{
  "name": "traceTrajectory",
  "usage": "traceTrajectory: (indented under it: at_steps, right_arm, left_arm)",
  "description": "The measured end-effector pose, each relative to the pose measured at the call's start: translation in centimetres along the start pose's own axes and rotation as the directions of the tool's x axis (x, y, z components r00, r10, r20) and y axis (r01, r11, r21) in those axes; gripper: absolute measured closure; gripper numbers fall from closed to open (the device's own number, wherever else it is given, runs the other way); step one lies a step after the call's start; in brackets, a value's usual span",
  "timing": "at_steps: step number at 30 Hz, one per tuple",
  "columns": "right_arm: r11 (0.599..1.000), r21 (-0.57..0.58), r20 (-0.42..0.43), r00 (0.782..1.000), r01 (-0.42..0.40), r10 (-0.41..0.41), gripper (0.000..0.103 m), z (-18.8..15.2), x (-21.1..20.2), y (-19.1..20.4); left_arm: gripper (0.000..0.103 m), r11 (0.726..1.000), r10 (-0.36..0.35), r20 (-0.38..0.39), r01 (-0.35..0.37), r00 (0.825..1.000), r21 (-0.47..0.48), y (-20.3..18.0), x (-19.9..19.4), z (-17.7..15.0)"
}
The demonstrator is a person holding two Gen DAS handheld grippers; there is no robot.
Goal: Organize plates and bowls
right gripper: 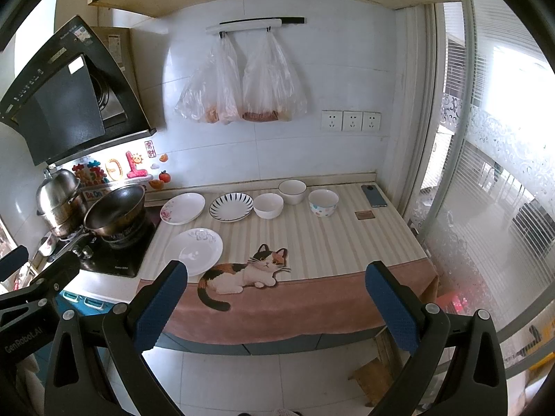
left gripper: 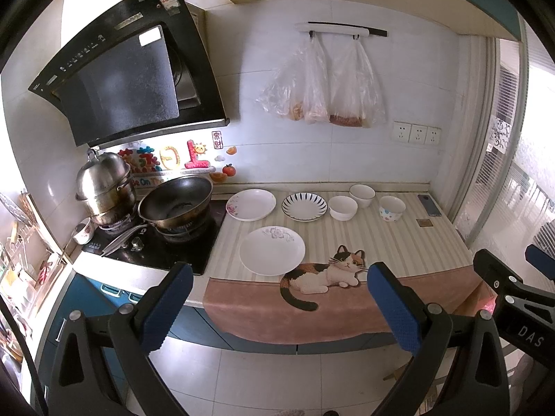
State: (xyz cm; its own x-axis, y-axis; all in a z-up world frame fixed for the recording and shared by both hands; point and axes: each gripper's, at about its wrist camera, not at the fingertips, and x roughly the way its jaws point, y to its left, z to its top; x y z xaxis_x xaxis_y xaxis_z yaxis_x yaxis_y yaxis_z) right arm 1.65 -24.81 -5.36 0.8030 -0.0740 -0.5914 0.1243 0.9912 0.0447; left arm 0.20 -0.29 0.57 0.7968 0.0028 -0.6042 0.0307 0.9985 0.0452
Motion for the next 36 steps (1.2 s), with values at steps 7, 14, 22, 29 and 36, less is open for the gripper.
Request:
traceTrajectory:
  at_steps: [7,14,22,29,36]
  right_arm:
    - [1.0,-0.002,0.0,1.0,0.0,0.0,0.0,0.0,0.0,0.0]
    - [1.0,-0.003,0.001,1.0,0.001,-0.001,0.0,0.1,-0.1,0.2]
    - [1.0,-0.003,0.0,1.0,0.001,-0.001,0.0,0.3,-0.2,0.4]
    - [1.0,0.001,-0.013,1.0,-0.005,0.005,0.0,0.3,0.0,0.7]
    - [1.0,0.021,-0.008,1.0,0.002,-0.001,0.0,0.0,0.9,1.4]
  left_arm:
    - [0.0,1.0,0.0,0.0,0.0,1.0,0.0,0.0,0.0,0.0]
    - [0.0,1.0,-0.001,0.001,0.001,1.0,0.0,0.0,0.0,0.0]
    - [0.0,1.0,0.0,0.002,0.0,1.0,0.0,0.1,-0.1,0.2]
    - [0.0,1.0,0.0,0.003,0.0,1.0,0.0,0.1,-0.1,0.0]
    - [0.0,1.0,0.009,0.016,-0.009,1.0,-0.004,0.7,0.5,0.4]
